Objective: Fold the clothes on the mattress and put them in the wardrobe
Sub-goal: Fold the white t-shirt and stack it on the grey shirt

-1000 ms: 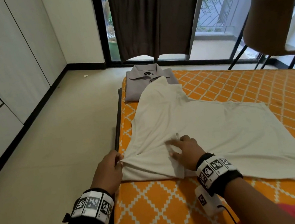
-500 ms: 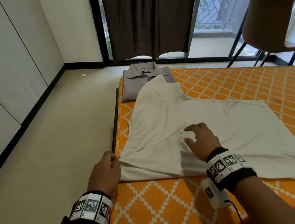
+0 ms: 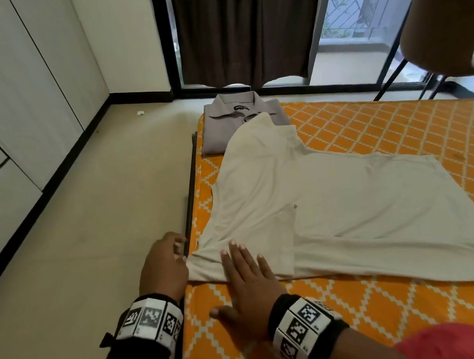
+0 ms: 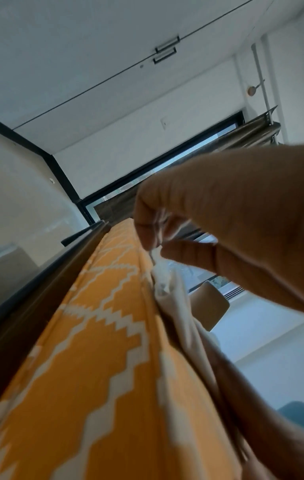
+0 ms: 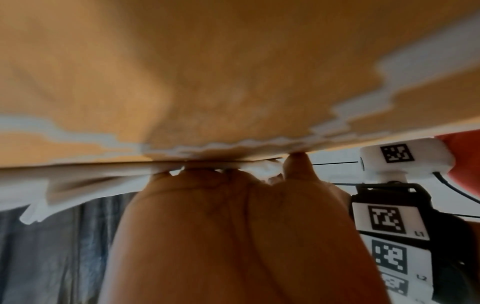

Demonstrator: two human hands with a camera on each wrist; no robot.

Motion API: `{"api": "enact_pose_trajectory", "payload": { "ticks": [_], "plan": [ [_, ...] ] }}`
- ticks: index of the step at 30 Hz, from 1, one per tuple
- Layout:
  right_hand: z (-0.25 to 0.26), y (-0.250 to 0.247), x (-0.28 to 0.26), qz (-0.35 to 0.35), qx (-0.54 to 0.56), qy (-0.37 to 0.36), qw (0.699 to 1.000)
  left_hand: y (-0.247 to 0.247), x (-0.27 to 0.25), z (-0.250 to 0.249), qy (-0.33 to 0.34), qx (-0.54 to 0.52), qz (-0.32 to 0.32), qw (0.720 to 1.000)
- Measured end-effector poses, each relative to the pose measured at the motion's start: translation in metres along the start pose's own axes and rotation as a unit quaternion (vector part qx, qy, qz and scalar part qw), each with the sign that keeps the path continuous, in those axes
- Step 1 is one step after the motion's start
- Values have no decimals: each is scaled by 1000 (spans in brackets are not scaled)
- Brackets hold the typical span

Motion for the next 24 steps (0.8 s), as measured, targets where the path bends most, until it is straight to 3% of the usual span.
{"api": "enact_pose_trajectory", "payload": {
  "ticks": [2,4,6,9,10,12,14,19,22,24],
  "plan": [
    [1,2,1,6,10,-7,1000,-10,-1,-11,5,-56,-92,994],
    [0,3,1,20,14,-7,1000,-8,-12,-34,41,-116,-112,986],
    [-1,3,2,19,0,-16,1000,15,-34,-57,92,-145,-19,985],
    [0,4,3,3,-74,-47,996,65,-67,-62,154,-55,185,969],
    [-2,5,3,5,-88,-55,995,74,-70,-57,153,-29,219,963],
    [-5,4,3,5,-45,-51,998,81,-65,-44,141,-24,230,963],
    [-14,-3,3,-12,32,-17,999,81,-60,-34,151,-14,212,966],
    [-64,-8,-5,-43,60,151,986,79,-69,-33,238,135,199,941],
    [-79,-9,-7,-60,93,228,967,78,-72,-29,239,200,204,928],
    [-82,-9,-10,-67,98,242,963,71,-66,-24,209,250,178,928]
  ]
}}
Point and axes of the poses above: each hand's wrist, its own x-axis towards the middle knuckle, its own y-axis out of the palm, z = x × y, the point moved 6 cm from there along x, towards the middle knuckle, and after that the axes turned 14 degrees about -z, right-handed, at the moved point
